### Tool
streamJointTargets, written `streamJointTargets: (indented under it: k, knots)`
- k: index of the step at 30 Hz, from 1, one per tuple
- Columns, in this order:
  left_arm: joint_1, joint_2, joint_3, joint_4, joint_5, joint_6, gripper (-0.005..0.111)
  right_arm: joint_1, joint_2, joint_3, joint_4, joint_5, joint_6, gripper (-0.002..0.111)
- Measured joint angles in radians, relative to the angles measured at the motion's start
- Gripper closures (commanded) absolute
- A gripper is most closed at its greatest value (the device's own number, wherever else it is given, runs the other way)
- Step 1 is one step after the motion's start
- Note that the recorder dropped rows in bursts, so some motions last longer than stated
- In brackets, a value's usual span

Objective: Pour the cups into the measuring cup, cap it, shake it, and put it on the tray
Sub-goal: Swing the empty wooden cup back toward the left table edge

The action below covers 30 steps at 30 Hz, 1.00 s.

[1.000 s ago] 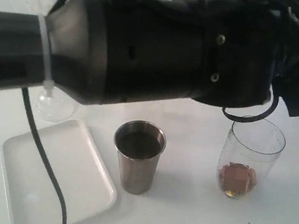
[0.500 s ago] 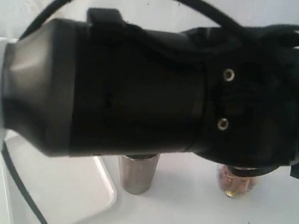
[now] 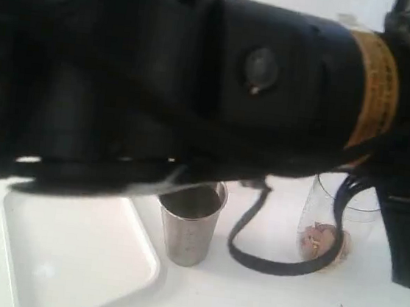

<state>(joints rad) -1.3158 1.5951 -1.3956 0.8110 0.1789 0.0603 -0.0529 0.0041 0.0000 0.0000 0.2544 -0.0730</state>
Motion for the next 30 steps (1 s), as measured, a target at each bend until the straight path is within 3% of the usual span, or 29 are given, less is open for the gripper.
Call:
streamJointTargets:
  k: [8,11,14,17,23,30]
  knots:
    - [-0.009,-0.142,0.186,-0.006,0.004,0.002,0.107,0.0,0.0,0.0,0.0,0.0,0.0,0.108]
    - [-0.006,-0.181,0.206,-0.006,0.111,-0.045,0.107,0.0,0.0,0.0,0.0,0.0,0.0,0.108]
    - [0.042,-0.213,0.211,0.003,0.216,-0.168,0.107,0.0,0.0,0.0,0.0,0.0,0.0,0.108]
    - [0.14,-0.247,0.211,0.027,0.284,-0.299,0.107,0.0,0.0,0.0,0.0,0.0,0.0,0.108]
    - [0.402,-0.309,0.217,0.064,0.317,-0.545,0.107,0.0,0.0,0.0,0.0,0.0,0.0,0.108]
    - [0.8,-0.331,0.333,0.133,0.257,-0.84,0.107,0.0,0.0,0.0,0.0,0.0,0.0,0.108]
